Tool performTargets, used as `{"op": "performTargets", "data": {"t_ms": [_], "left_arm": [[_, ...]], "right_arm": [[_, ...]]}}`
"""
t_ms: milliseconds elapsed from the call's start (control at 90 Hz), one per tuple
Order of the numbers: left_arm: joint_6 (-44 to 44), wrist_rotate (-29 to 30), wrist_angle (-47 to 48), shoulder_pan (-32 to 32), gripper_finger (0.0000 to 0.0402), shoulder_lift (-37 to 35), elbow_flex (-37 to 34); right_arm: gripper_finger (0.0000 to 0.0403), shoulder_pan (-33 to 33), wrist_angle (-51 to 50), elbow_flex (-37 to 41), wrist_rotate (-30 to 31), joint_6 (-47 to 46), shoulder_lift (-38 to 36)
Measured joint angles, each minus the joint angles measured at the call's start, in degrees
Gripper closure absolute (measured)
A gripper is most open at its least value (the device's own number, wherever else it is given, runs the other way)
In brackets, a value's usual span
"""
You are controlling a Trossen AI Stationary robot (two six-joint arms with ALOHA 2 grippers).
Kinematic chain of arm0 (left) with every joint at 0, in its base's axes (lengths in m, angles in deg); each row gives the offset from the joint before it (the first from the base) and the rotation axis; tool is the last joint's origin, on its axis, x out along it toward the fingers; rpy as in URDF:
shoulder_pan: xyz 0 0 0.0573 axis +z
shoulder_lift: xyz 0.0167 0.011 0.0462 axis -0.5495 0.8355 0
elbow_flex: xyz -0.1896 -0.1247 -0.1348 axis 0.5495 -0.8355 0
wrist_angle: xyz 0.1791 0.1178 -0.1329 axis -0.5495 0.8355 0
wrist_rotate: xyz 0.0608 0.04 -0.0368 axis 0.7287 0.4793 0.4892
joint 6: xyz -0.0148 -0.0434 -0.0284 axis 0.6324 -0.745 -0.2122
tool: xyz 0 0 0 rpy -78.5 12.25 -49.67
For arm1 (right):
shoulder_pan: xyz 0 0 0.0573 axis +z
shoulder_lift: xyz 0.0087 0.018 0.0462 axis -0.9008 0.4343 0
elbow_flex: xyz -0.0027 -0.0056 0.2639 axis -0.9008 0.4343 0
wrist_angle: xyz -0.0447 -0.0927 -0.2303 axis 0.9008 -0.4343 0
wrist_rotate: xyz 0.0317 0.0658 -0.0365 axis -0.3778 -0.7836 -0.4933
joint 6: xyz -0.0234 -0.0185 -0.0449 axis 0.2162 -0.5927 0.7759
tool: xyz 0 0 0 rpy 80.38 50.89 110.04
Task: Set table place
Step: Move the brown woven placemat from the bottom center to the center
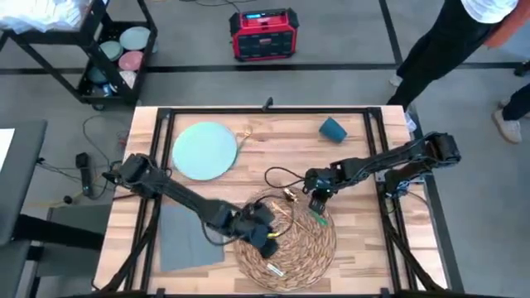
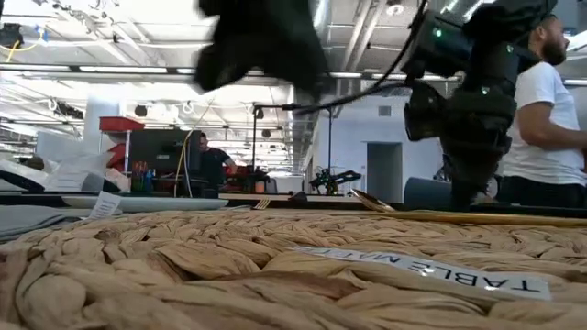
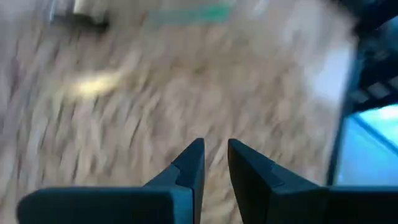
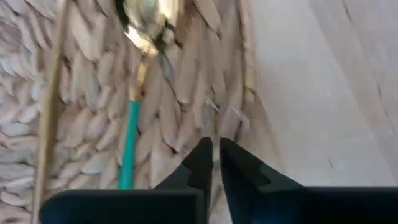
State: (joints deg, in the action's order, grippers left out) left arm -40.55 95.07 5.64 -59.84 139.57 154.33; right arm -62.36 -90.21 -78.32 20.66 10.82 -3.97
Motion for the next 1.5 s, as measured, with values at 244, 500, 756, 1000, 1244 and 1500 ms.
{"op": "performTargets", "data": {"t_ms": [244, 500, 756, 1000, 1244, 1500], "left_arm": [[-3.0, -10.0, -2.5, -0.9, 0.0349, 5.9, -2.4], [2.5, -13.8, 2.5, 1.2, 0.035, 7.0, -2.0], [14.0, -16.4, 9.6, 7.2, 0.035, 6.9, -2.1], [23.7, -15.6, 16.0, 13.3, 0.035, 6.9, -2.2], [32.2, -14.4, 15.6, 18.7, 0.035, 6.9, -2.3], [38.2, -13.3, 11.7, 23.1, 0.035, 6.9, -2.3]], "right_arm": [[0.0402, -1.7, 0.8, 0.8, -1.6, 0.2, 0.0], [0.0403, -1.2, 0.6, 0.8, -3.0, -1.2, 0.0], [0.0403, 1.0, -0.7, 0.8, -2.5, -4.0, 0.0], [0.0403, 2.1, -2.7, 0.8, -1.9, -6.7, -0.4], [0.0403, 4.1, -3.2, 2.8, -0.5, -11.8, -3.1], [0.0403, 7.5, -1.6, 6.1, 0.0, -19.4, -6.5]]}}
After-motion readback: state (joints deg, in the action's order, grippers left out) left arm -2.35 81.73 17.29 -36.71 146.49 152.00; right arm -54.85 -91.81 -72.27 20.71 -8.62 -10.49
